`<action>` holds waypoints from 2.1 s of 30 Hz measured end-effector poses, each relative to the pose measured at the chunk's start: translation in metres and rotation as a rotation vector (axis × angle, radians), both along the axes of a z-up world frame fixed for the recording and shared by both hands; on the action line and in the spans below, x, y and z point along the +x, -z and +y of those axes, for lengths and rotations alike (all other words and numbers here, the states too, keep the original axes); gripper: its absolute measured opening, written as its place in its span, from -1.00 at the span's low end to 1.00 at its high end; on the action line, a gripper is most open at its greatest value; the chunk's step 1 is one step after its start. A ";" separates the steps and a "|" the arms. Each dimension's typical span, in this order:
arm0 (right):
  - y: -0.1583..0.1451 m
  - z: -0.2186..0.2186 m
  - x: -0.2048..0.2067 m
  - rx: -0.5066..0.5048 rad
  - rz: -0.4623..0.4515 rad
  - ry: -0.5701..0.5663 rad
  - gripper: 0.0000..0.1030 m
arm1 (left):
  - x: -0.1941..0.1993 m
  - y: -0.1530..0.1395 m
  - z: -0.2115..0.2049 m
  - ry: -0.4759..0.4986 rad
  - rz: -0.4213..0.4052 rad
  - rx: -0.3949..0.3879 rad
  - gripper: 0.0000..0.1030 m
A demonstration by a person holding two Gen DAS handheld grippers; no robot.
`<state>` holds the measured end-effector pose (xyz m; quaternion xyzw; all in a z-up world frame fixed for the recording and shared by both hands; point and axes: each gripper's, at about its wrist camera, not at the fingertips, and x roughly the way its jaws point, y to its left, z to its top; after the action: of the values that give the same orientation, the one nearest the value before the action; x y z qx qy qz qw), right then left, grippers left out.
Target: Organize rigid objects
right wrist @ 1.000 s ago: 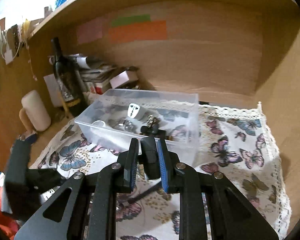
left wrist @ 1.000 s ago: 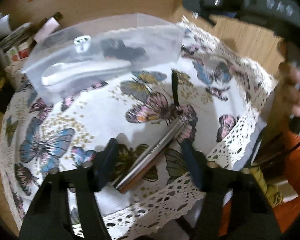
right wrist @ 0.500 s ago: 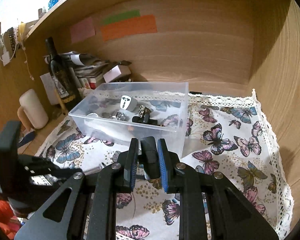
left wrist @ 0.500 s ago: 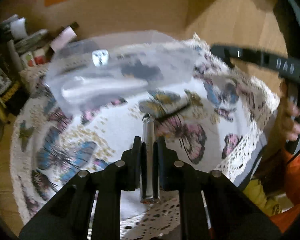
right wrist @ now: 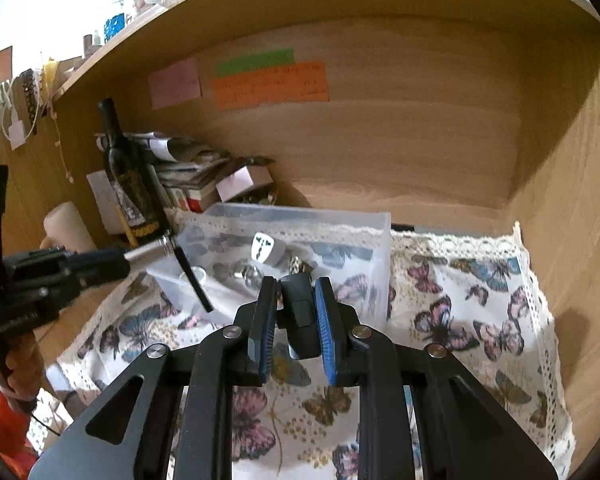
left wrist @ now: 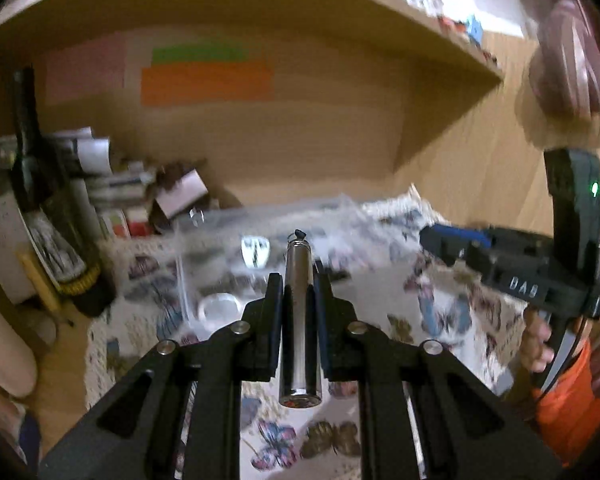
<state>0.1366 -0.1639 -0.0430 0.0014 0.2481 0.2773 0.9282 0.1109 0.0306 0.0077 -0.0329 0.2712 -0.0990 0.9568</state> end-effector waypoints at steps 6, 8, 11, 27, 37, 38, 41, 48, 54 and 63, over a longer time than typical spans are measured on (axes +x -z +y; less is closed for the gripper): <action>-0.005 0.009 0.023 -0.005 0.001 0.009 -0.66 | 0.030 -0.012 0.005 -0.029 -0.011 0.002 -0.71; 0.000 0.013 0.033 -0.015 0.016 0.010 -0.66 | 0.041 -0.007 0.004 -0.035 0.001 0.006 -0.71; 0.011 0.020 0.048 -0.040 0.050 0.015 -0.66 | 0.061 0.007 0.002 -0.034 0.039 0.011 -0.71; 0.055 0.049 0.089 -0.178 0.140 0.004 -0.65 | 0.127 0.077 -0.012 0.001 0.239 0.037 -0.71; 0.044 0.045 0.082 -0.160 0.114 0.006 -0.06 | 0.119 0.073 -0.015 -0.018 0.227 0.066 -0.38; 0.041 0.044 0.078 -0.156 0.105 0.002 -0.06 | 0.116 0.070 -0.015 -0.021 0.217 0.066 -0.31; 0.028 0.039 0.066 -0.141 0.068 0.011 0.09 | 0.102 0.058 -0.014 -0.028 0.174 0.071 -0.16; -0.003 0.022 0.024 -0.082 -0.040 0.033 0.59 | 0.055 0.022 -0.009 -0.070 0.028 0.076 0.32; -0.024 0.001 -0.019 -0.005 -0.131 0.067 0.93 | 0.004 -0.001 -0.007 -0.138 -0.113 0.081 0.90; -0.025 -0.007 -0.071 0.023 -0.229 0.092 1.00 | -0.050 -0.003 -0.018 -0.143 -0.224 0.101 0.99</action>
<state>0.0652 -0.1709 -0.0181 -0.0084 0.1370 0.2355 0.9621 0.0605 0.0130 0.0109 0.0073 0.1644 -0.0198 0.9862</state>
